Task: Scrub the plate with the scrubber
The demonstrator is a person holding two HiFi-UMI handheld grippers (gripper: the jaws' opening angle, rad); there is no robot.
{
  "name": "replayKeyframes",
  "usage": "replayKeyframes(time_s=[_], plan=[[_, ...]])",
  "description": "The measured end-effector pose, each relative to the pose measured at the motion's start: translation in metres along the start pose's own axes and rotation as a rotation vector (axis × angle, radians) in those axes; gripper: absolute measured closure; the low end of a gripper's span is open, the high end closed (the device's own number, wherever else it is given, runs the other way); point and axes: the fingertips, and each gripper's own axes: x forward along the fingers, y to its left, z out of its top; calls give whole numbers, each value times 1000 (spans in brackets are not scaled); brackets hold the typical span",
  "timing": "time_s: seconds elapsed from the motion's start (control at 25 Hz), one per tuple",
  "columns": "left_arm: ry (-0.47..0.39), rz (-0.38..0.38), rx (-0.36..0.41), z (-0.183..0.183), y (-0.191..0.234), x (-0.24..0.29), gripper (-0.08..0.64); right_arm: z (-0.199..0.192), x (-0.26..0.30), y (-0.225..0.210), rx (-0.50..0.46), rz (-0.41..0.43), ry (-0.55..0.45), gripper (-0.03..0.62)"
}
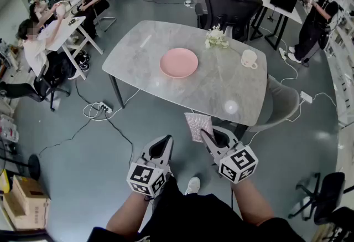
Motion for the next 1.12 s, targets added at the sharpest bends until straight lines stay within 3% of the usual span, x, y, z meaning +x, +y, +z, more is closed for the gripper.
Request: replayKeyframes(time_s=[0.6,1.12], plan=[[7,-8,-16,4,22,7,545,5,27,-1,-17,10,12,519],[8,-23,-31,25,101,21,545,26,110,-1,-15,-5,23,518]])
